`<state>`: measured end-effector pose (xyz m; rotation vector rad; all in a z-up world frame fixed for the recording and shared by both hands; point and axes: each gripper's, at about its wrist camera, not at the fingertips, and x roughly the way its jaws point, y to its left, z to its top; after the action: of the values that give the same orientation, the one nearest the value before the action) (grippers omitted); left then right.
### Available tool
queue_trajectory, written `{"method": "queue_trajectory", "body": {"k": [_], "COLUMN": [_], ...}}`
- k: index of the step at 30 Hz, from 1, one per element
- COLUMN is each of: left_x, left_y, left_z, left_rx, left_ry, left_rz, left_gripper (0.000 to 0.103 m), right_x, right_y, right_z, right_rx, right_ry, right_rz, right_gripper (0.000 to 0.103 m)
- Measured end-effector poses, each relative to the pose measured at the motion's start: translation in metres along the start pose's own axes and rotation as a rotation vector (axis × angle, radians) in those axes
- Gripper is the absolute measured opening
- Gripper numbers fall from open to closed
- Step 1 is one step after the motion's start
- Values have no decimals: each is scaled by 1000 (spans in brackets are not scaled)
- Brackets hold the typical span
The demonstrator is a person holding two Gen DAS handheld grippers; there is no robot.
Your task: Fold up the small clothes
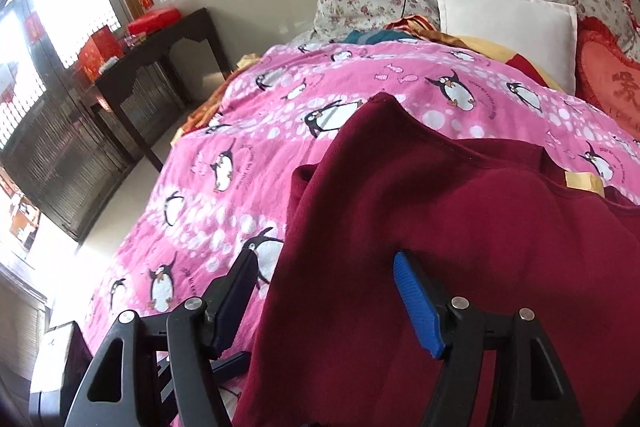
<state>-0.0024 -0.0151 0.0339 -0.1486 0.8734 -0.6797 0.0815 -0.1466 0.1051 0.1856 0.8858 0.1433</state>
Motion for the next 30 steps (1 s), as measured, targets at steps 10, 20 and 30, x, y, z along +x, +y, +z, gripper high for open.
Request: {"method": "queue_trajectory", "body": {"k": [10,20,30], "left_x": [2,7,11], "left_y": [10,11,-2], "left_z": [3,5,4], "left_rx": [-44,-31,15], "left_ry": [3,3,1], "left_rz": [-62,-66,-41], "left_gripper": [81,82,93], "right_x": [34,45,-7], "right_y": [22,30,-9], "right_z": [28,23,14], "right_rx": [-136,-272,-112], "right_ry": [136,89,22], "right_rz": [-91,-237,46], "right_gripper": [85,60,24]}}
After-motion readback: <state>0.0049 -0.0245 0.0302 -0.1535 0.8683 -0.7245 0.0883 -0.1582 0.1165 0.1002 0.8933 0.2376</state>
